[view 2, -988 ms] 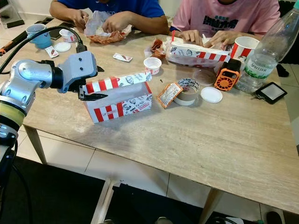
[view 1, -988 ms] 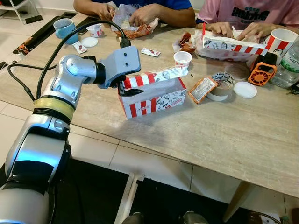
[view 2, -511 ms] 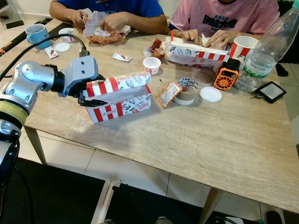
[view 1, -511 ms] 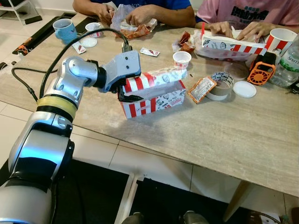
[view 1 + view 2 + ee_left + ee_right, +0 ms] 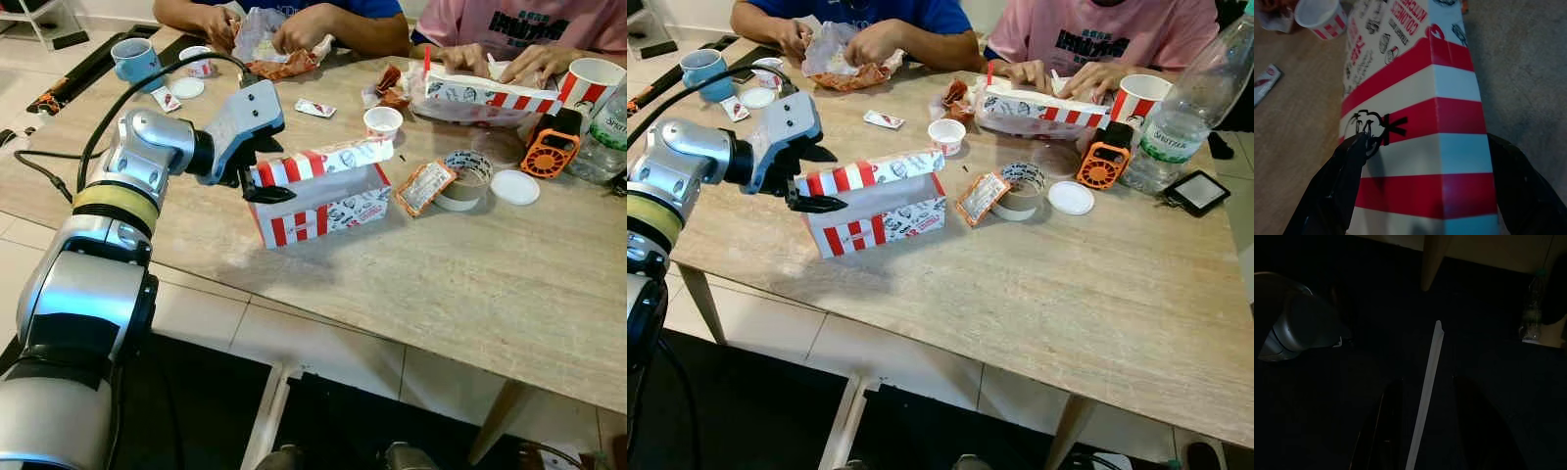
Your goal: Restocking fridge
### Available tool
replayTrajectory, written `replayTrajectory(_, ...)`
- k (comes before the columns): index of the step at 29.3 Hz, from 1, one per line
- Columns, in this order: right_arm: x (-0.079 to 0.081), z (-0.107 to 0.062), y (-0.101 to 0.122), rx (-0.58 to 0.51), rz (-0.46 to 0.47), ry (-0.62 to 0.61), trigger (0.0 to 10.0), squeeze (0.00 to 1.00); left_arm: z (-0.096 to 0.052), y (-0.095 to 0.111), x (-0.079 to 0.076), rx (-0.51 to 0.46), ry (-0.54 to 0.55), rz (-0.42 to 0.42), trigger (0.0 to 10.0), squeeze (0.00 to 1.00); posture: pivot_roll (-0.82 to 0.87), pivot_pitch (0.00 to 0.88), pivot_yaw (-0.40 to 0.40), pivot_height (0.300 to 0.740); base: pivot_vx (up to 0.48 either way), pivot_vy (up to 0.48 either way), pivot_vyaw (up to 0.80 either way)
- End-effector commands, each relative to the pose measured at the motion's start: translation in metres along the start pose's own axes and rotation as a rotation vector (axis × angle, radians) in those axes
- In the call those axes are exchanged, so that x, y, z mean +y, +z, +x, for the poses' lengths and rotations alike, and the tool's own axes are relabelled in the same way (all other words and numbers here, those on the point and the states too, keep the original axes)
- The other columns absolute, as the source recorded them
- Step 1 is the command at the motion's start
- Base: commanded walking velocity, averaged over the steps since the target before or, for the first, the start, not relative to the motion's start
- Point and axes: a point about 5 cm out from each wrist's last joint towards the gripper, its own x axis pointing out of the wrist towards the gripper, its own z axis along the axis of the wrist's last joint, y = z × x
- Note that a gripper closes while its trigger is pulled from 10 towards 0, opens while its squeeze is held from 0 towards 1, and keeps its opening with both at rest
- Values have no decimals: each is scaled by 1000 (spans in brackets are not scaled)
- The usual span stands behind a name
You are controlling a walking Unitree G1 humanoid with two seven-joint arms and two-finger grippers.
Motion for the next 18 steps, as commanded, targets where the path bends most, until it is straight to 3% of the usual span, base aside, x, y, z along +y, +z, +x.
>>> replayTrajectory(1,1,-1,-7,12,9,-3,10000,0,1,3,1,-11,-13,-15,10000,0,-87,198,64,740,0,0,0)
replayTrajectory(7,1,-1,-7,12,13,-3,10000,0,2,0,0,-4,-23,-36,10000,0,-86,199,67,740,0,0,0)
replayTrajectory(8,2,-1,-8,12,14,-2,10000,0,2,0,-1,-2,-29,-40,8784,0,-86,199,67,740,0,0,0)
replayTrajectory(10,2,-1,-8,12,14,-2,10000,0,2,-1,-1,-2,-34,-42,8784,0,-86,199,67,740,0,0,0)
replayTrajectory(11,2,-1,-8,12,15,-2,10000,0,2,-1,-2,-4,-39,-52,510,0,-86,199,69,740,0,0,0)
replayTrajectory(12,3,0,-8,12,16,-1,10000,0,3,-2,-2,-5,-47,-55,0,0,-86,199,69,740,0,0,0)
replayTrajectory(18,4,0,-8,10,18,1,10000,0,3,-3,-2,-3,-48,-58,0,0,-86,199,69,740,0,0,0)
